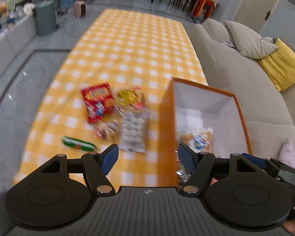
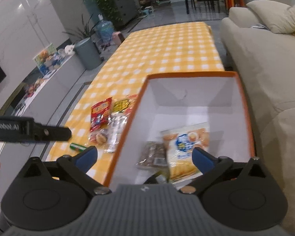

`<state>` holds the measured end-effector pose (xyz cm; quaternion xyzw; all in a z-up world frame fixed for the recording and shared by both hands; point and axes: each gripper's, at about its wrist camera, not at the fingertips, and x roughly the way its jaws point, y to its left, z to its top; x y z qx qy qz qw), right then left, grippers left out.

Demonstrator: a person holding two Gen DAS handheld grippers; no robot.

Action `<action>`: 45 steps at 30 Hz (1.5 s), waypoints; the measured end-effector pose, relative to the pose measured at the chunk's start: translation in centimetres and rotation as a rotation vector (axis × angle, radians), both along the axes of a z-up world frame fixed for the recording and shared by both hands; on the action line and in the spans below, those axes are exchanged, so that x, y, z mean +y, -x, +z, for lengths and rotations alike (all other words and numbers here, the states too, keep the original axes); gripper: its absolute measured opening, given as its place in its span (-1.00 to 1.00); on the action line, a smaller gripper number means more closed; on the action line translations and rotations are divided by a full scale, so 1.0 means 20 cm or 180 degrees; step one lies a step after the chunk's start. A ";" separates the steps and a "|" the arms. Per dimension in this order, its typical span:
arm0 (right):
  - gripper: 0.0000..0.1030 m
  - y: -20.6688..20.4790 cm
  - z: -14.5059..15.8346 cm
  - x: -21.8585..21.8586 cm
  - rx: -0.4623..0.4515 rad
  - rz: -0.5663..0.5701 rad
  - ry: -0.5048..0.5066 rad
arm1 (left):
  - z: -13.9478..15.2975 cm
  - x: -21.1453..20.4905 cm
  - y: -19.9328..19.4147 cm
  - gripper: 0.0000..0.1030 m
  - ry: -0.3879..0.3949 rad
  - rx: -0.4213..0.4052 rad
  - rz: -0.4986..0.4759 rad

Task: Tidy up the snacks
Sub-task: 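Move both open tools back from the box toward the snacks on the table, then grasp the green sausage with the right tool and lift it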

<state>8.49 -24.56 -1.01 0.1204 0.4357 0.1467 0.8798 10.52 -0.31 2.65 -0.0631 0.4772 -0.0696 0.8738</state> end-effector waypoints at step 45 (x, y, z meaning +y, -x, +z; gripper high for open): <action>-0.02 -0.22 -0.66 1.32 -0.1411 0.1759 0.0659 | -0.71 1.12 -0.25 0.59 0.0805 0.0723 0.1014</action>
